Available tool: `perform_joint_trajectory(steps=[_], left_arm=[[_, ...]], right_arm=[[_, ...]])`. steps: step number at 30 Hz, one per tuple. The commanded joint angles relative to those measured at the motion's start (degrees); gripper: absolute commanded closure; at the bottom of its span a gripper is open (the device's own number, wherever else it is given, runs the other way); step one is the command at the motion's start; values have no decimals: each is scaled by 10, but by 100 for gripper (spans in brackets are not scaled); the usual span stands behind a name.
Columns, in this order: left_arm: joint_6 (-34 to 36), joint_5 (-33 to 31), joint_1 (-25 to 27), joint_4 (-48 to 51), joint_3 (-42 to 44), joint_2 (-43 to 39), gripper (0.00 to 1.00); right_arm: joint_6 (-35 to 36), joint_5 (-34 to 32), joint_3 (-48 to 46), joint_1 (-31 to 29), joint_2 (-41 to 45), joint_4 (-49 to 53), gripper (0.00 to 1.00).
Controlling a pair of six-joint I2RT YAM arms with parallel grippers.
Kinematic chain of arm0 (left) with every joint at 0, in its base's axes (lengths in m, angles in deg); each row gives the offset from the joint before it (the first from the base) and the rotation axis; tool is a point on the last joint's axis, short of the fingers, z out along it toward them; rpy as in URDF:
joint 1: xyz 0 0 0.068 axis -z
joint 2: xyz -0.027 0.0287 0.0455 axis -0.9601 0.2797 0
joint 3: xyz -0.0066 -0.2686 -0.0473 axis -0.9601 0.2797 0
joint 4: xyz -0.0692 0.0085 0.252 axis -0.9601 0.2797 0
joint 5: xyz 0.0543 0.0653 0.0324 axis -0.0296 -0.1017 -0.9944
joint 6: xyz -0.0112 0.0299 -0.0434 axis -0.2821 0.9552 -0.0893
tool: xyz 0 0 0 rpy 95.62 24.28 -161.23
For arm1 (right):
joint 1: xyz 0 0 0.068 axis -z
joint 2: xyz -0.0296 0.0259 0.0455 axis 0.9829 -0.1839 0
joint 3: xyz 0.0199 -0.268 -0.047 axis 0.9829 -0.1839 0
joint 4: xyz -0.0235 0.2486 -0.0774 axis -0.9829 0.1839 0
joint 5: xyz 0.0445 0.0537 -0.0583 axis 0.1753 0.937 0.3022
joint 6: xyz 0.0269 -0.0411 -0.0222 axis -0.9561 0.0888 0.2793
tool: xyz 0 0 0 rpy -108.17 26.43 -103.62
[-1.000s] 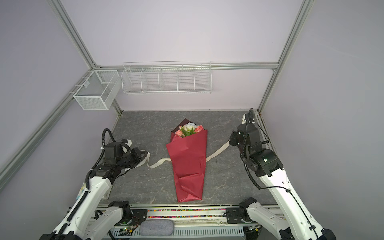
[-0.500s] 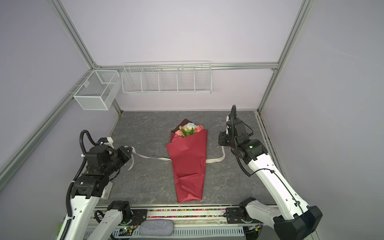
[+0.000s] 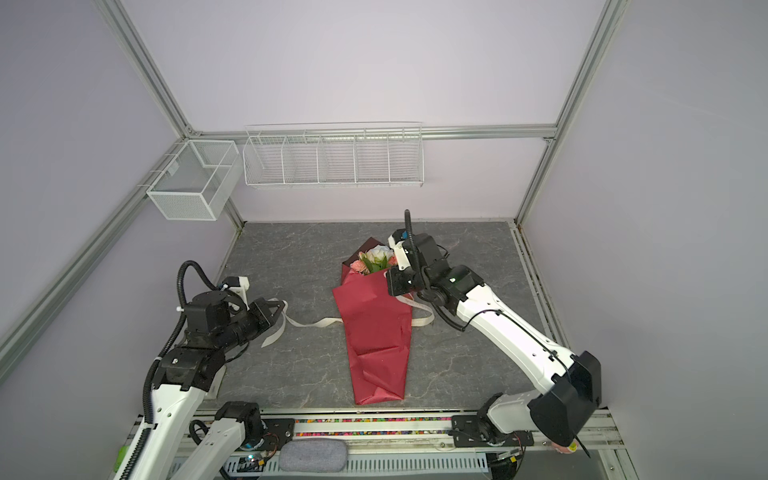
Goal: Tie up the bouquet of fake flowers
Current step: 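Lift the ribbon end with the right gripper over the cone toward the left gripper, then carry the right gripper's ribbon end across the cone while the left gripper lifts its end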
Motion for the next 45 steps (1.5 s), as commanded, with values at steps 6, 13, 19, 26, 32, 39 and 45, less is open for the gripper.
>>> perform_joint_trajectory(steps=[6,13,19,26,32,39,45], left_arm=[[-20,-47,12,196,-26,-121,100],[22,-54,12,266,-94,-101,100],[38,-100,12,321,-155,-110,100],[40,-94,12,315,-125,-120,100],[31,-58,12,192,-101,-83,100],[50,21,12,53,-99,2,100],[102,47,12,41,-118,23,100]], right_arm=[[10,-30,59,-42,-60,-19,93],[3,-59,55,-43,-60,-19,93],[0,-82,46,-42,-51,-18,93],[5,-86,44,-42,-45,-17,93],[9,1,39,-48,-41,-63,93],[42,76,132,-116,-148,-42,93],[30,172,217,-128,-266,-3,92]])
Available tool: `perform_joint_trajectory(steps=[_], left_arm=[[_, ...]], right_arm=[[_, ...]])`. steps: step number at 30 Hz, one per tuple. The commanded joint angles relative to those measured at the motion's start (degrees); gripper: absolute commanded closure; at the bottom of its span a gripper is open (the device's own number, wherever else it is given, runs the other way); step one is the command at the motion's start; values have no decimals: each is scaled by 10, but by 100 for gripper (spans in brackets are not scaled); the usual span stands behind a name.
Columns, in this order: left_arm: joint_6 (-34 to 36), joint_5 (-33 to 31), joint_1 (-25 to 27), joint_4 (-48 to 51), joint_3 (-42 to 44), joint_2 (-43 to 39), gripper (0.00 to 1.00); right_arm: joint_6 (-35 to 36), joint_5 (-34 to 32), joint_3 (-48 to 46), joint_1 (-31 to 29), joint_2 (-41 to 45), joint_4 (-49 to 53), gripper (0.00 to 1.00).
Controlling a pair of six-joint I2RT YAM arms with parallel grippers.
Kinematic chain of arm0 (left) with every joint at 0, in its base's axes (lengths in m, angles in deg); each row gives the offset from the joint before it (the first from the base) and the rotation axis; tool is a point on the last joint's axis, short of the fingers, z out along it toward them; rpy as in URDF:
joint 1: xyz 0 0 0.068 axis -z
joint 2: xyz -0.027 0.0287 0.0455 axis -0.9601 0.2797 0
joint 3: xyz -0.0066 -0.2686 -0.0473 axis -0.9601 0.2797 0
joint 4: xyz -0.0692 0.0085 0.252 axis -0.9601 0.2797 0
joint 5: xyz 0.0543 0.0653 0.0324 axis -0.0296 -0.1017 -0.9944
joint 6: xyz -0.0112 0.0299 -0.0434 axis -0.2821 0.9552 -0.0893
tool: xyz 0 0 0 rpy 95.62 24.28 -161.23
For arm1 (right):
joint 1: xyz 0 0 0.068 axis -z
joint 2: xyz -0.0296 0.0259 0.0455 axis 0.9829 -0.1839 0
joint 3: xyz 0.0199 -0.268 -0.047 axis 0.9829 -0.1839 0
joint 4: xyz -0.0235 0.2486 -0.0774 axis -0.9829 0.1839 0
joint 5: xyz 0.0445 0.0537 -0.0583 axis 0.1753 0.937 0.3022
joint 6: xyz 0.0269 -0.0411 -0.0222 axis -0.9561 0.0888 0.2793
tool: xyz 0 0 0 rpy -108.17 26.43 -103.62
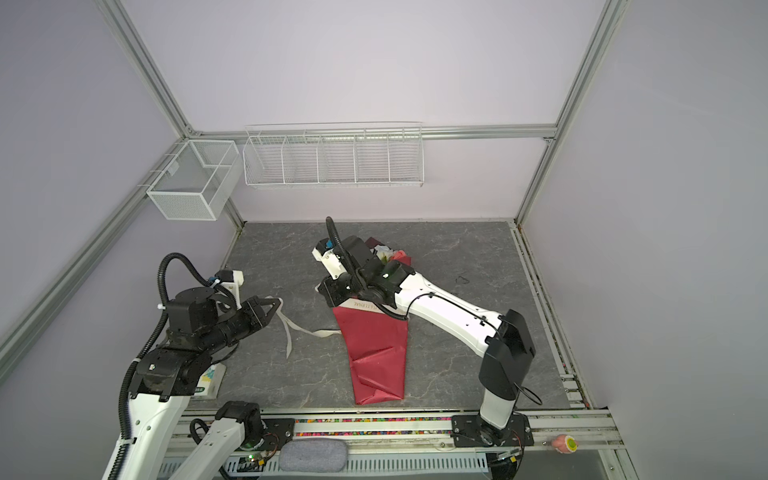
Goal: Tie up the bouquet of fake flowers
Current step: 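Carry the right gripper's ribbon end across the cone while the left gripper lifts its end, then bring both grippers together above the cone, crossing the ribbon ends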
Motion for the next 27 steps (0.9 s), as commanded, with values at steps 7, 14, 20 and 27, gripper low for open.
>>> perform_joint_trajectory(steps=[7,14,20,27], left_arm=[[65,47,3,-27,-36,29,100],[82,58,43,-59,-71,113,100],[131,-1,152,-37,-161,243,100],[241,-17,267,19,-307,399,100]], right_arm=[[7,108,61,3,-111,74,83],[19,36,-51,4,-5,27,52],[-24,-132,-303,15,223,-136,42],[-145,-450,-490,35,397,-219,42]])
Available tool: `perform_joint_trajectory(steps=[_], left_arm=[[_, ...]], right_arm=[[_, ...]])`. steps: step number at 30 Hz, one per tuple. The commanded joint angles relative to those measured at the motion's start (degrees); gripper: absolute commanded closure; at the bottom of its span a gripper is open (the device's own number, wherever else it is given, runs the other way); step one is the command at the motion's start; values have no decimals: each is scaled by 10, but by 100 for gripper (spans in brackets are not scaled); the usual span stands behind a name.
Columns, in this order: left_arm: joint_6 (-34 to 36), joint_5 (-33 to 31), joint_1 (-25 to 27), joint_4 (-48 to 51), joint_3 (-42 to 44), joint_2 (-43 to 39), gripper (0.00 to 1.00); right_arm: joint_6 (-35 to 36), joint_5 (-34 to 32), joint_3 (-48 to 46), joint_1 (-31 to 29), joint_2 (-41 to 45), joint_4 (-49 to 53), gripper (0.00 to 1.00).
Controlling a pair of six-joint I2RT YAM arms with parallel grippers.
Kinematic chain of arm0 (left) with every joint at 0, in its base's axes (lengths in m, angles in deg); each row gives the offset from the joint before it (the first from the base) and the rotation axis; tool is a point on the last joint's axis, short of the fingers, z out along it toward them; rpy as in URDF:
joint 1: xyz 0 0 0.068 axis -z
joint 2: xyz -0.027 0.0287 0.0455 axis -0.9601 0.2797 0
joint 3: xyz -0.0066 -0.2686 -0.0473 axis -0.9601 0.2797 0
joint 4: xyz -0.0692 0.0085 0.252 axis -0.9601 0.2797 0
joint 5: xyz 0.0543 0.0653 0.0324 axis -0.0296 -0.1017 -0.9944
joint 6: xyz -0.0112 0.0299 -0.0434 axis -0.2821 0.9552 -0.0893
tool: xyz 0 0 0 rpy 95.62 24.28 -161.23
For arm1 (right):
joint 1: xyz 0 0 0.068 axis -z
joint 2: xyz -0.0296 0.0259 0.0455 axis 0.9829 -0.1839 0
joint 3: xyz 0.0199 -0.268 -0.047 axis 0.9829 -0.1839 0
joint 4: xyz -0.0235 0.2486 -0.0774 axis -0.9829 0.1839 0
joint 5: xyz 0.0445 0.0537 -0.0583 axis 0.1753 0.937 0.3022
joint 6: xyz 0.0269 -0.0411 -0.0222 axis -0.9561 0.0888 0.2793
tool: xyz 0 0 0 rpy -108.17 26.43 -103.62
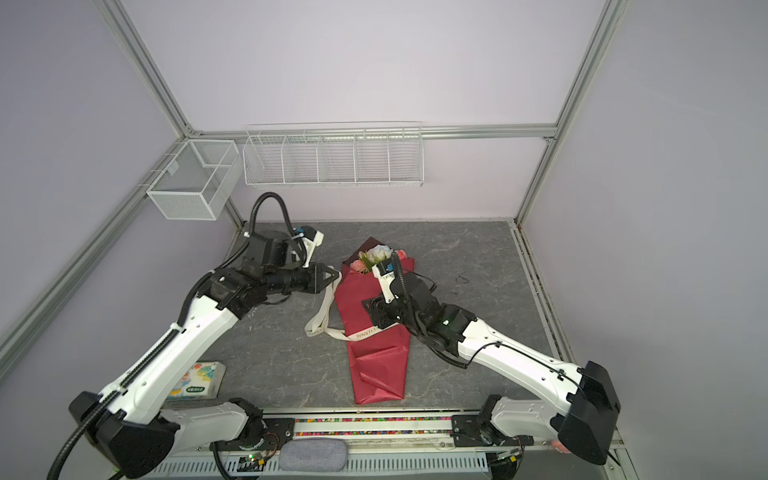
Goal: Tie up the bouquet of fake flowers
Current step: 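Bring both grippers together above the cone, crossing the ribbon ends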
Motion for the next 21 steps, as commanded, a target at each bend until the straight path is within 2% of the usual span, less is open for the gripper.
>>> perform_joint_trajectory(steps=[1,4,7,9,11,15,21], left_arm=[[106,5,36,63,-82,65,100],[154,47,42,108,-138,129,100],[184,73,44,147,-182,171,100],[213,89,50,131,-172,169,100],[248,86,61,91,-135,148,100],[264,116,62,58,-102,122,100],[262,125,62,92,-115,134,100]], right_arm=[[-73,-174,-101,25,57,-95,41],[-25,-109,-169,48,97,-189,36],[43,-75,-171,49,102,-167,36],[79,-21,-200,56,103,-218,35],[130,65,-223,64,92,-285,33],[175,82,-208,65,47,-311,31],[233,142,-151,67,-33,-332,29]])
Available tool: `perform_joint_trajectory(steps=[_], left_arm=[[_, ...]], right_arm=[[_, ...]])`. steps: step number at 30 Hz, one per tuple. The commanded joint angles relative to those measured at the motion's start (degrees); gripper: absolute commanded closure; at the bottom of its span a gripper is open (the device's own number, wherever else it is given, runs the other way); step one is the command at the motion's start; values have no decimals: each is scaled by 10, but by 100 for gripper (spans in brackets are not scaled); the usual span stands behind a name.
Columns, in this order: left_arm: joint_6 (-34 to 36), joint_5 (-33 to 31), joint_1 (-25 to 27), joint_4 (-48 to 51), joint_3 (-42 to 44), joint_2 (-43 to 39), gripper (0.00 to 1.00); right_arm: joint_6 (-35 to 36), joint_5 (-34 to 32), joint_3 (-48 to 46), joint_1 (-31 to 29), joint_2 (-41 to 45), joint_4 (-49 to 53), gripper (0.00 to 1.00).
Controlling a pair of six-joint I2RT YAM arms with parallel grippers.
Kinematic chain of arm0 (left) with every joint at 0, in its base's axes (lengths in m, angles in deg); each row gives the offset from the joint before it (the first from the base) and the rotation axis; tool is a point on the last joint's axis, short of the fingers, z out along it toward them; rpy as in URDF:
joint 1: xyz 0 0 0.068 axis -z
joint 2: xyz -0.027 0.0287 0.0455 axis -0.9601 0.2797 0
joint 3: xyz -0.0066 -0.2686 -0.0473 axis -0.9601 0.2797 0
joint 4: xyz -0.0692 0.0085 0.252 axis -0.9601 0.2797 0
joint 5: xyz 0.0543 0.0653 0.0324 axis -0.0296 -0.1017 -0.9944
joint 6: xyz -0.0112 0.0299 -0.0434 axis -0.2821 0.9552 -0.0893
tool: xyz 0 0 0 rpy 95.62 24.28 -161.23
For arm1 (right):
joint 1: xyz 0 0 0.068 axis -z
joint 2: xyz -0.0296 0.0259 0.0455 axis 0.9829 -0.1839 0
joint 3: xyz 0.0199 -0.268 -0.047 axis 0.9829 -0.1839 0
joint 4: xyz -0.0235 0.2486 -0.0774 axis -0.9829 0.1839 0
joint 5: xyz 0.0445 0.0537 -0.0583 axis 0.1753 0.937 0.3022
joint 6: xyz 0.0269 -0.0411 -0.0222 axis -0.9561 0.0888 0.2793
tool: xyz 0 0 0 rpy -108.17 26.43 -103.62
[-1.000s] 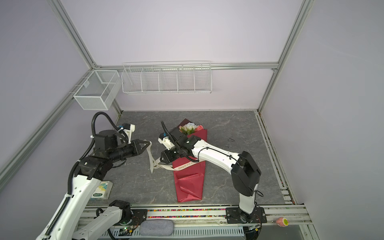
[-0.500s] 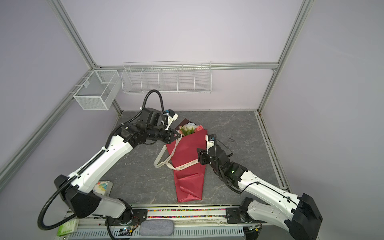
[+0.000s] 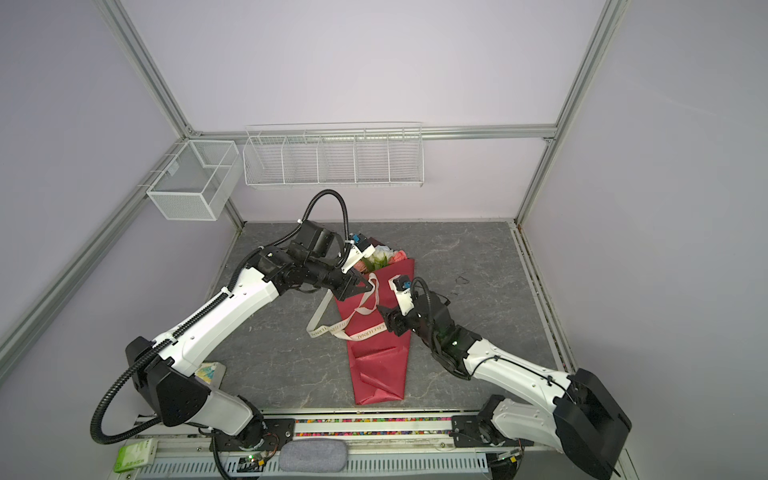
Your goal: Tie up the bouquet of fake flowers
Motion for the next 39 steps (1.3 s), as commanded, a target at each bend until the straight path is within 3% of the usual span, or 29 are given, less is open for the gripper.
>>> perform_joint_trajectory(steps=[1,3,5,7,10,13,14,16,17,19,22,26,32,39], left_arm=[[25,23,0,22,-15,4,100],[23,26,0,29,-17,8,100],[18,19,0,30,-16,7,100],[8,12,0,17,-9,0,100],[-4,7,0,-8,4,-13,100],[-20,-14,0,-34,25,-27,100],[-24,-19,0,-42,34,-32,100],[-29,-36,0,-54,54,-42,96],[-31,-51,0,-59,68,-48,88],[-21,-68,0,-71,105,-59,87],[-22,-114,0,-101,170,-63,72],[-27,-122,3,-131,222,-30,63],[-6,-140,35,-153,225,39,60],[12,-195,67,-133,211,100,58]], right_arm=[[69,49,37,3,-31,-49,29],[69,33,39,10,-41,-68,29],[67,104,52,23,-42,-59,28],[66,129,58,26,-46,-66,30],[55,137,51,40,-58,-92,54],[21,133,53,60,-60,-82,87],[12,117,52,64,-60,-74,92],[0,77,55,69,-59,-43,94],[-7,63,58,74,-58,-20,94],[-20,60,67,85,-58,28,94],[-56,72,77,105,-62,91,94],[-117,117,104,147,-93,181,94],[-143,163,180,174,-157,283,94],[-154,180,200,178,-185,290,94]])
